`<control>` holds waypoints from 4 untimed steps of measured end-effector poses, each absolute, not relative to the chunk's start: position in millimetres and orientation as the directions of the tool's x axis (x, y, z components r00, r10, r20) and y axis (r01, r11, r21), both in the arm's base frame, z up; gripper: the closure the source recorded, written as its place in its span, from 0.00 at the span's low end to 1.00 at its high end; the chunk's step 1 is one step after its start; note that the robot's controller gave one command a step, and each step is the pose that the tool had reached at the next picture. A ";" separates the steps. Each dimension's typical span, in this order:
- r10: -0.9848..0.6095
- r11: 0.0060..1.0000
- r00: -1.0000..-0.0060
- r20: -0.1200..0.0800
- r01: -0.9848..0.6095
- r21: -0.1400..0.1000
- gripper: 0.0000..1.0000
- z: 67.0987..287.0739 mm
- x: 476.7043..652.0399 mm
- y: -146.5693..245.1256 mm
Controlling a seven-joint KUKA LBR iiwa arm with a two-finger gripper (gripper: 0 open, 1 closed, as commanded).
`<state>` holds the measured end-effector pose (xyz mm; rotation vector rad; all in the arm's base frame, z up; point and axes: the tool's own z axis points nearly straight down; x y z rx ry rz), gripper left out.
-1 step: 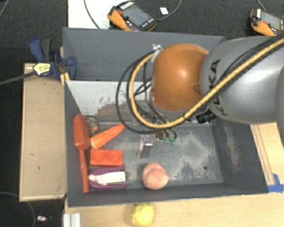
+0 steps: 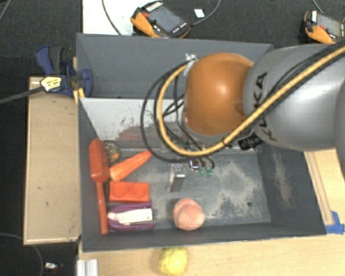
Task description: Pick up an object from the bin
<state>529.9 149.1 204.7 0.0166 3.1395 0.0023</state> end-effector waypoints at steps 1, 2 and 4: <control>-0.005 1.000 -1.000 -0.012 -0.005 0.002 0.00 191.8 535.9 157.3; -0.114 0.993 -0.993 -0.008 -0.114 0.001 0.00 259.8 566.0 151.7; -0.142 0.990 -0.990 -0.004 -0.142 0.002 0.00 146.1 571.1 188.4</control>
Offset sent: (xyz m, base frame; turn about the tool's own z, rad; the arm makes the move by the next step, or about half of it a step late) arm 0.0463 -0.0017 0.0831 -0.1505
